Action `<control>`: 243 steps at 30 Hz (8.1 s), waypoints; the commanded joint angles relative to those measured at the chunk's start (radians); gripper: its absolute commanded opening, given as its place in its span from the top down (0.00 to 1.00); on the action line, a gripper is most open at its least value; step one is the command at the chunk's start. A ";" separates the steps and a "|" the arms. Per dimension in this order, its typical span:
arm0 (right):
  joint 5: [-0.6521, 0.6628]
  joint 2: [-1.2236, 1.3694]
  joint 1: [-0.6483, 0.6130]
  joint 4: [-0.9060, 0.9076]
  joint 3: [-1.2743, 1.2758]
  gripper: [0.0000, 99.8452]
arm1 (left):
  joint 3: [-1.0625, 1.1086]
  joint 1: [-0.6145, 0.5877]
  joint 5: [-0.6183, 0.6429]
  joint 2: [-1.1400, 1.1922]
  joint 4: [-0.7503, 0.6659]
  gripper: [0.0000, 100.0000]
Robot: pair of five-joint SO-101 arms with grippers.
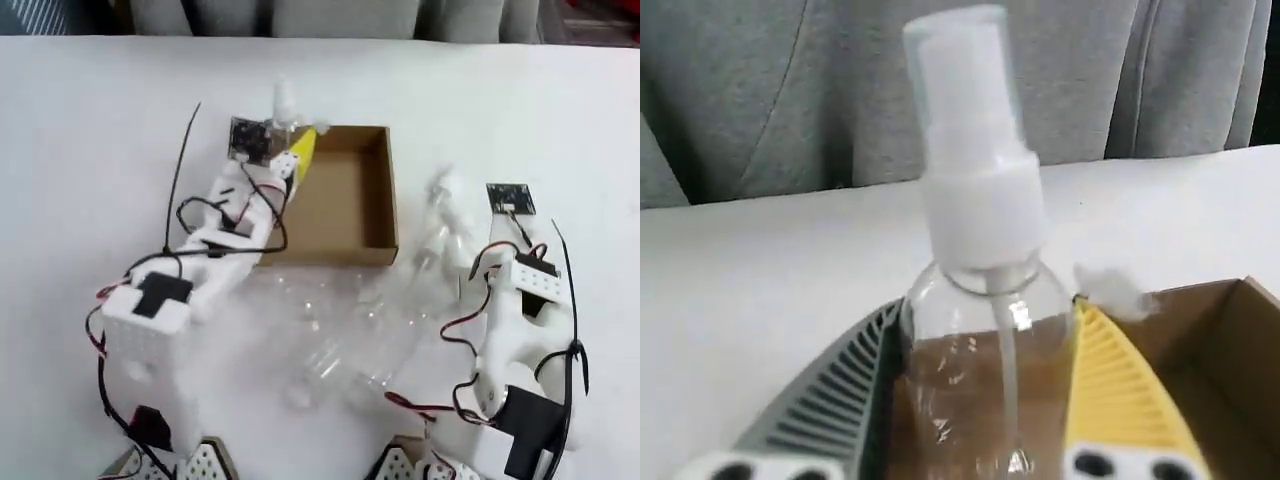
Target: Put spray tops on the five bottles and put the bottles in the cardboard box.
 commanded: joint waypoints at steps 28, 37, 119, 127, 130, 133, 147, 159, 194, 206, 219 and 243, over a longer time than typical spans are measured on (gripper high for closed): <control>0.015 -0.004 -0.015 -0.018 -0.020 0.98 | -0.054 -0.013 0.002 0.035 -0.052 0.67; 0.015 -0.004 -0.015 -0.018 -0.020 0.98 | -0.051 -0.015 0.002 0.033 -0.026 0.61; 0.008 -0.007 -0.012 -0.022 -0.005 0.98 | 0.749 -0.344 0.003 -1.781 1.600 0.79; 0.008 -0.007 -0.008 -0.022 -0.003 0.98 | 0.948 -0.539 0.002 -1.899 1.467 0.92; 0.008 -0.010 -0.007 -0.022 -0.003 0.98 | 1.049 -0.585 0.002 -1.940 1.392 0.92; 0.006 -0.016 0.001 -0.021 -0.003 0.98 | 1.109 -0.628 0.000 -1.991 1.363 0.92; 0.066 -0.452 -0.125 0.572 -0.150 0.98 | 1.119 -0.636 -0.138 -2.063 1.467 0.92; 0.095 -0.538 -0.449 0.745 -0.155 0.98 | 1.086 -0.631 -0.140 -2.061 1.565 0.92; -0.011 -0.479 -1.152 0.430 -0.041 0.98 | 0.465 -0.796 -0.209 -0.875 1.419 0.92; -0.009 -0.509 -1.178 0.464 -0.041 0.98 | 0.465 -0.805 -0.209 -0.874 1.419 0.92; 0.203 -0.690 -0.874 0.418 0.124 0.98 | 0.466 -0.805 -0.209 -0.874 1.419 0.92; 0.002 -0.446 -1.043 0.077 0.152 0.98 | 0.470 -0.805 -0.209 -0.874 1.421 0.92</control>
